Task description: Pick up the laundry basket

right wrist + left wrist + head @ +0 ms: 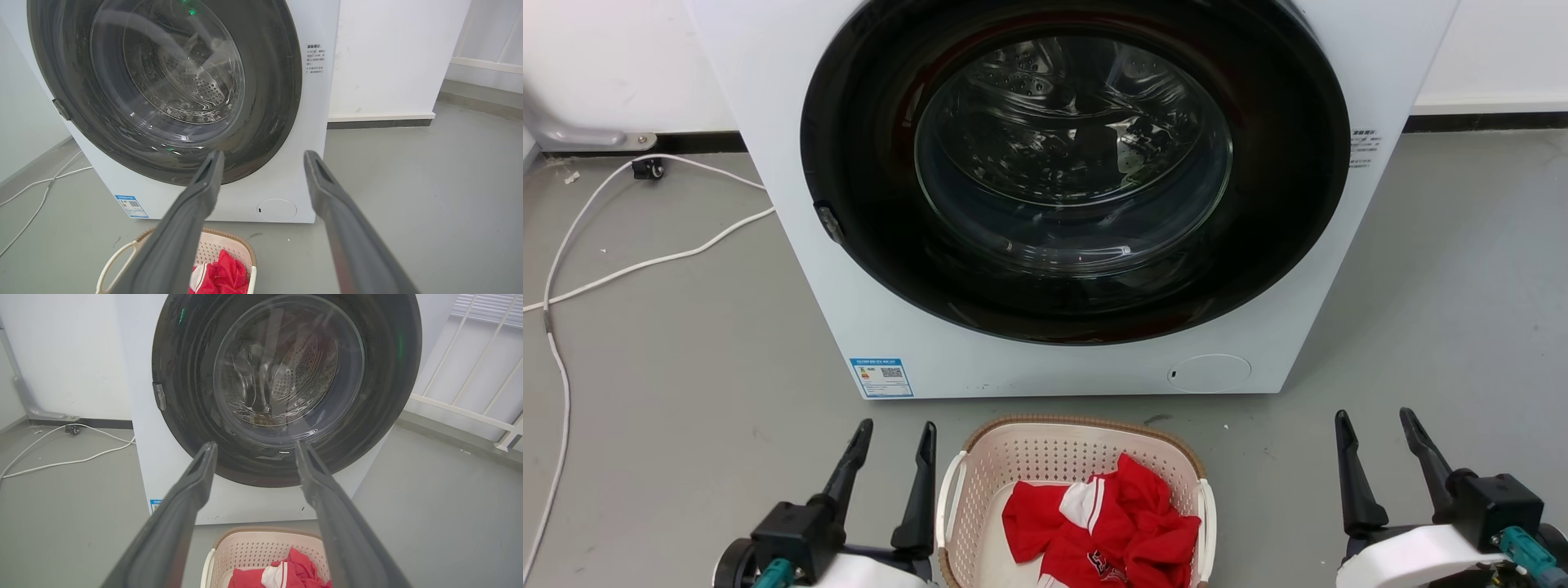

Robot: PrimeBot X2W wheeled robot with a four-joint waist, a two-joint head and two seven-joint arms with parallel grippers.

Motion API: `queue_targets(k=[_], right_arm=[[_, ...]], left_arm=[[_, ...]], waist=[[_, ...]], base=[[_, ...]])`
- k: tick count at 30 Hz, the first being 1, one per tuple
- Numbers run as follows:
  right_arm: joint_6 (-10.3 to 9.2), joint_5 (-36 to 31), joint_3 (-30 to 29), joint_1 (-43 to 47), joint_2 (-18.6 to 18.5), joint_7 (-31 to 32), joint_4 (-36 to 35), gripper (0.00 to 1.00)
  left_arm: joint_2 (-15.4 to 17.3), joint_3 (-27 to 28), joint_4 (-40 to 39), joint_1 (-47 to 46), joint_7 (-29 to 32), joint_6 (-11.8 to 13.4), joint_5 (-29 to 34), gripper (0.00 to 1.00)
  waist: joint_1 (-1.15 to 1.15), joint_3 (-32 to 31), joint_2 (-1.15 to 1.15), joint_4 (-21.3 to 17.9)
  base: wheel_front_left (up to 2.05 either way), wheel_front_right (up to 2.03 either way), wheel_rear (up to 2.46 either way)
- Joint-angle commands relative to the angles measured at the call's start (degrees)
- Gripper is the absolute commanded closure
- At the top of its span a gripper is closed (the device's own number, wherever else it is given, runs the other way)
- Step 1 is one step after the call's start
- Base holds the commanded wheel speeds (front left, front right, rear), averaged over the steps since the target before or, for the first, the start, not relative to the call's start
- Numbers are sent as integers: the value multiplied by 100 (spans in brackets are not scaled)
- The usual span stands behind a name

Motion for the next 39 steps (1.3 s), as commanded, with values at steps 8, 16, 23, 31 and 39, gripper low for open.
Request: queue_targets(k=[8, 16, 23, 31, 39], right_arm=[[-1, -455, 21, 67, -27, -133, 52, 0], [-1, -706, 27, 92, -27, -214, 64, 0], [-1, -64, -14, 144, -27, -291, 192, 0], [-2, -195, 47, 147, -25, -373, 301, 0], [-2, -303, 21, 132, -25, -358, 266, 0]], left_arm=[[122, -199, 187, 39, -128, 111, 457, 0], [140, -287, 47, 96, -215, 176, 720, 0], [58, -163, 168, 174, -286, 81, 783, 0], [-47, -11, 228, 228, -367, -60, 1001, 0], [-92, 4, 425, 187, -354, -159, 929, 0]], waist=[[0, 3, 0, 5], [0, 6, 0, 5], [0, -13, 0, -21], [0, -21, 0, -55], [0, -29, 0, -45]], base=[[0, 0, 0], [0, 0, 0], [0, 0, 0], [0, 0, 0], [0, 0, 0]])
